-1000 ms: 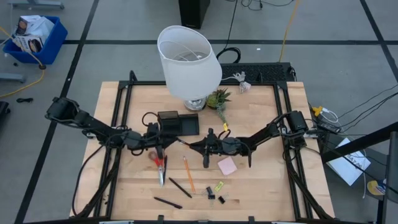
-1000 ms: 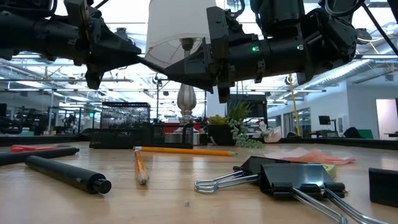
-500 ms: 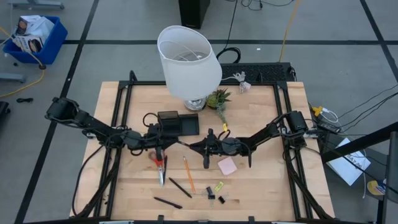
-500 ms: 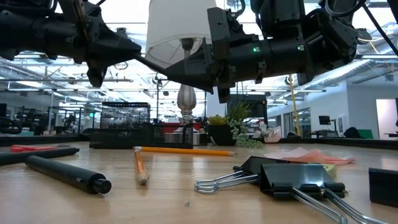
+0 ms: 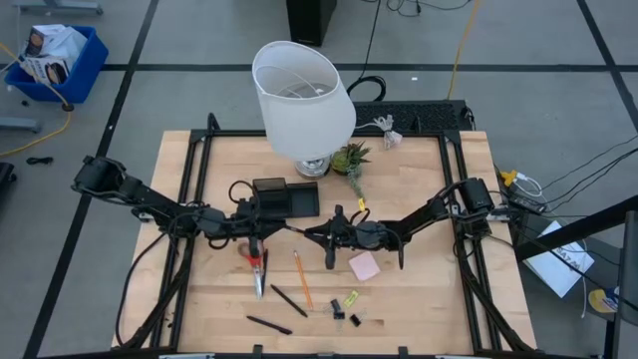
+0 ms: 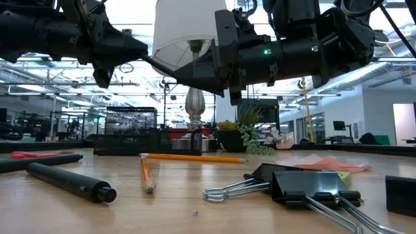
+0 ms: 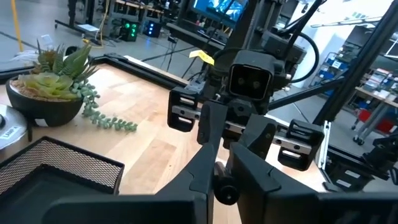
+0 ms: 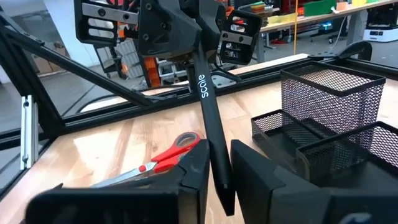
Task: Pick and place office supplies into organizer
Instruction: Put the black pen into the black desk organizer
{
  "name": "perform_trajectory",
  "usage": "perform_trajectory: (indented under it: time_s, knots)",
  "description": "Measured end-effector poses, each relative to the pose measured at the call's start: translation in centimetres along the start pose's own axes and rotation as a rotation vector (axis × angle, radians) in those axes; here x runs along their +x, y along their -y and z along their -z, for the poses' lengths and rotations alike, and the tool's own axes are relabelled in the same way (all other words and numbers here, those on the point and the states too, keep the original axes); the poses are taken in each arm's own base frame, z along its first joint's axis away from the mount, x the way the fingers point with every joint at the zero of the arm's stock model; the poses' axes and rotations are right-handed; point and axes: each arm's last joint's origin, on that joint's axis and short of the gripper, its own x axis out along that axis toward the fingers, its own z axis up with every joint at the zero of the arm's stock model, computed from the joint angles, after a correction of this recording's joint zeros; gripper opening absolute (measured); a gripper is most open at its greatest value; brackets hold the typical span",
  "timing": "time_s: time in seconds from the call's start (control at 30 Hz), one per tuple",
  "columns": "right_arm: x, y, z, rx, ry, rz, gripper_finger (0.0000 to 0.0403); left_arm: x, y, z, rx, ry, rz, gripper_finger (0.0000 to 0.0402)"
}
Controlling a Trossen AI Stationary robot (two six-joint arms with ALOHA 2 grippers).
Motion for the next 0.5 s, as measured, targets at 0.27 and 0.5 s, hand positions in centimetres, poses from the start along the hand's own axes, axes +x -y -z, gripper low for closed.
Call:
perform_trajectory:
  time_s: [0.27,0.5]
  knots:
    - [0.00,0.03,0.02,0.002,-0.001,0.004,0.0066,-0.01,-0.08,0.11,0.008,-0.008,-0.016,0.0043]
    - [0.00,0.10,0.24,0.012,-0.023,0.013,0.0129,-0.06,-0.55,0.69,0.013,-0.044,-0.103,0.0036]
